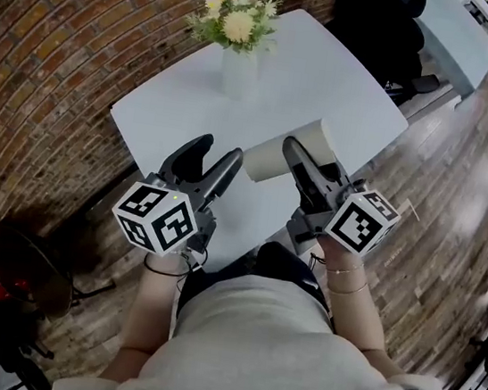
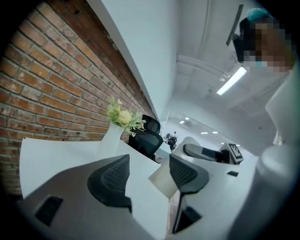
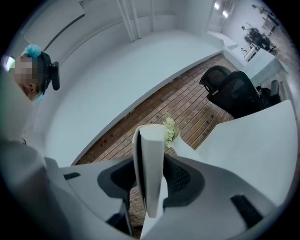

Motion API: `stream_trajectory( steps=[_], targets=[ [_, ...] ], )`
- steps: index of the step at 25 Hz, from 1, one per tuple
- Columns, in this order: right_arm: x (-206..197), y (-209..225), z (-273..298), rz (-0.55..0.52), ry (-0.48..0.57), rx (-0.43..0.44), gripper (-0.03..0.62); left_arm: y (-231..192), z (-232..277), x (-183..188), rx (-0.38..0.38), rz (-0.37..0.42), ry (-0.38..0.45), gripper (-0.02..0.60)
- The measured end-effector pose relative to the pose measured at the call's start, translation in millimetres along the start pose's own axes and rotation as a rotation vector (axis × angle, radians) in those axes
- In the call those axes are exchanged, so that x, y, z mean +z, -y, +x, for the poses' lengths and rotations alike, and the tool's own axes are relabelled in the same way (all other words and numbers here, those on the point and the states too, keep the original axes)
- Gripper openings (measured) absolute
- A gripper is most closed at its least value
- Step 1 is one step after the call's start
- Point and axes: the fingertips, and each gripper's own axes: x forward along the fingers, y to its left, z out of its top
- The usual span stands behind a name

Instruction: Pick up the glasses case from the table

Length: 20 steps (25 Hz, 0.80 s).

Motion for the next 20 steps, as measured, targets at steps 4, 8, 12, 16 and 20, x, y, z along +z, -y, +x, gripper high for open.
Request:
stream_trajectory(
  steps=[4,8,12,16,20],
  targets=[
    [4,-3,2,-0.020,0.009,-0.001,0.156,-14,-7,-8,0.065,-0.058,-0.005,0.181],
    [3,-9,6,-0.042,0.014,0.035,0.156,-13,-10,-18,0.039,-0.085,-0.030,0.088],
    [-5,-14,10,-0.048,0.000,0.054,0.156,-10,-15,-27,0.013,-0.100,-0.052,0.020],
    [-16,-10,13,-0.057,-0.021,0.042,0.156,-10,-14,-34,0.022,-0.075,-0.088,0.014],
    [-29,-3,11,-0.035,-0.035,0.021,0.155,-14,-12,-44,0.061,-0.060,-0.134,0.012]
  ],
)
